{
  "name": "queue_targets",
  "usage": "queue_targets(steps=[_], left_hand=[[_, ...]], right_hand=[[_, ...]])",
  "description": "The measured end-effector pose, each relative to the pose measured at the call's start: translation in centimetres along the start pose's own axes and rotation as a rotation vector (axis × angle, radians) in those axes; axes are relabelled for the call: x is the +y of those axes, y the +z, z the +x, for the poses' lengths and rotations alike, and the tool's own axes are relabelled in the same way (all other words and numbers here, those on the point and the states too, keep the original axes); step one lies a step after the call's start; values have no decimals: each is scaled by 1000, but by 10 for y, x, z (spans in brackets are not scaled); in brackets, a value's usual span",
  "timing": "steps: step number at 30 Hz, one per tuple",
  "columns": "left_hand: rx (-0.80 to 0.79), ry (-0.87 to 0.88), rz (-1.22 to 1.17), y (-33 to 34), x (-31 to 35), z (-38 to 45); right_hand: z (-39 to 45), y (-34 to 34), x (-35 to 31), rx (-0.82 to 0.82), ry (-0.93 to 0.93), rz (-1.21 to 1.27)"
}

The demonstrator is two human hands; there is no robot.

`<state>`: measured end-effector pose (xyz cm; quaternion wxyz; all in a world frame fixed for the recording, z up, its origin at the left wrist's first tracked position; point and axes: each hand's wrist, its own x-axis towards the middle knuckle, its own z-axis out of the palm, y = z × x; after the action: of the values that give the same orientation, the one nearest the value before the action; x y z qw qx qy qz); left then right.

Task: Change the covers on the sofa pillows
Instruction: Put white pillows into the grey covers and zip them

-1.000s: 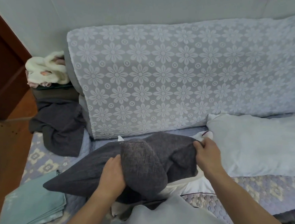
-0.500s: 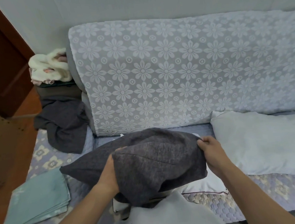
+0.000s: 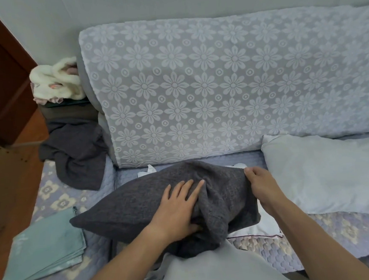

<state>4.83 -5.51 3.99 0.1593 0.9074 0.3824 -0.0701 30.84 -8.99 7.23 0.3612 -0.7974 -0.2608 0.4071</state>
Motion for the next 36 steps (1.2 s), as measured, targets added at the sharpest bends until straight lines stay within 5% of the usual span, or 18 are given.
queue_targets(steps=[7, 13, 17, 20, 25, 30, 32, 36], left_hand=[[201, -40, 137, 12, -15, 9], [309, 145, 84, -5, -30, -8], [288, 285, 151, -7, -41, -27], [274, 283, 147, -15, -53, -36], [137, 276, -23, -35, -54, -39], [129, -78, -452, -50, -64, -28], [162, -191, -615, -61, -62, -29], [181, -151, -580, -71, -51, -28]], right_hand=[[-8, -5, 1, -156, -13, -113], [-10, -33, -2, -524, 119, 518], [13, -39, 7, -475, 419, 820], [29, -50, 14, -416, 554, 772], [41, -35, 26, -134, 327, 318], [15, -9, 24, -40, -1, -6], [-7, -4, 32, 18, 12, 39], [-27, 7, 45, -276, 264, 436]])
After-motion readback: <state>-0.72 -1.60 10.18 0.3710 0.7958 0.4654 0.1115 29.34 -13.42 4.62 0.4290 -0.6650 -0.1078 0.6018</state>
